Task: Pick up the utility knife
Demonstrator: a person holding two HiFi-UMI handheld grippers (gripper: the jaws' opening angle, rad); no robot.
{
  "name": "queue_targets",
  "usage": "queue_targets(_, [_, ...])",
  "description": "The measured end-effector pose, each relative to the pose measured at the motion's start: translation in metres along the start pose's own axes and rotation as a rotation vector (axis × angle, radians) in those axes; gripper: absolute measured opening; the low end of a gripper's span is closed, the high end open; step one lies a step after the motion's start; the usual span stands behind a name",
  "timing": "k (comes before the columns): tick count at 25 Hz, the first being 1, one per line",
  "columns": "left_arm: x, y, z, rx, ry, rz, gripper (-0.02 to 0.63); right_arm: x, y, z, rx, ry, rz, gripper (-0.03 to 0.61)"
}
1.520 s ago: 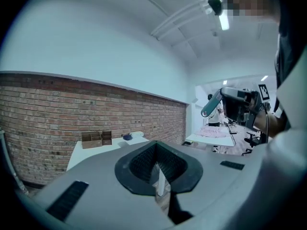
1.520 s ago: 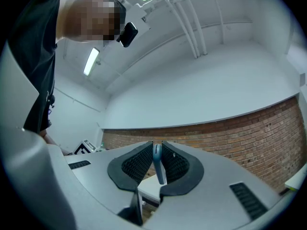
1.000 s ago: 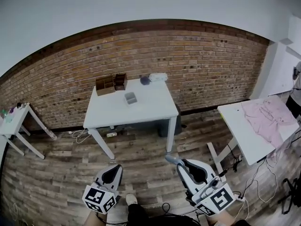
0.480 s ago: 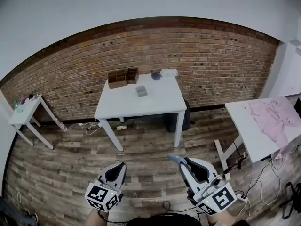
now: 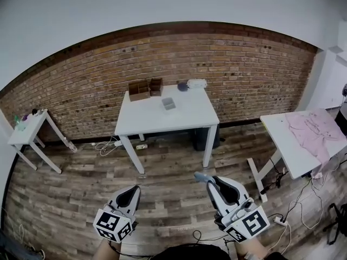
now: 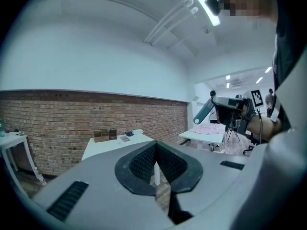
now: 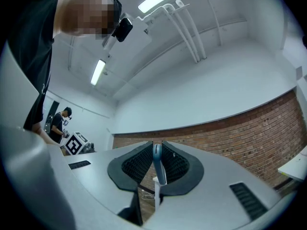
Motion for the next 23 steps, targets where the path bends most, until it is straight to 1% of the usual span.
queue_targets(5, [0.015, -0.008, -0.016, -0.002, -0.009, -0.001, -0.009, 0.021, 0.001, 0.001, 0.012, -0.027, -0.018, 0.058])
queue_targets(9, [0.017, -0.011, -0.021, 0.001, -0.020, -0.003, -0.009, 0.029, 0.003, 0.000, 0.019, -0.036, -0.024, 0.058])
queue_targets(13, [0.013, -0.015, -0.022, 0.001, -0.033, -0.006, -0.009, 0.031, 0.003, -0.006, 0.018, -0.063, -0.026, 0.058])
queue_targets(19, [0.010, -0.016, -0.023, 0.005, -0.036, -0.012, -0.009, 0.029, 0.005, -0.011, 0.026, -0.066, -0.030, 0.058])
queue_targets(23, [0.002, -0.015, -0.020, 0.004, -0.046, -0.009, -0.009, 0.024, 0.005, -0.017, 0.023, -0.083, -0.026, 0.058])
Point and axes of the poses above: the fingertips, and each gripper's own axes: z forward along the fingers, x to its left, y out of its top, the point moved 7 cm from there along -z, backward along the fingers, and after that the axes turned 11 degrees about x, right-handed, at the moved point
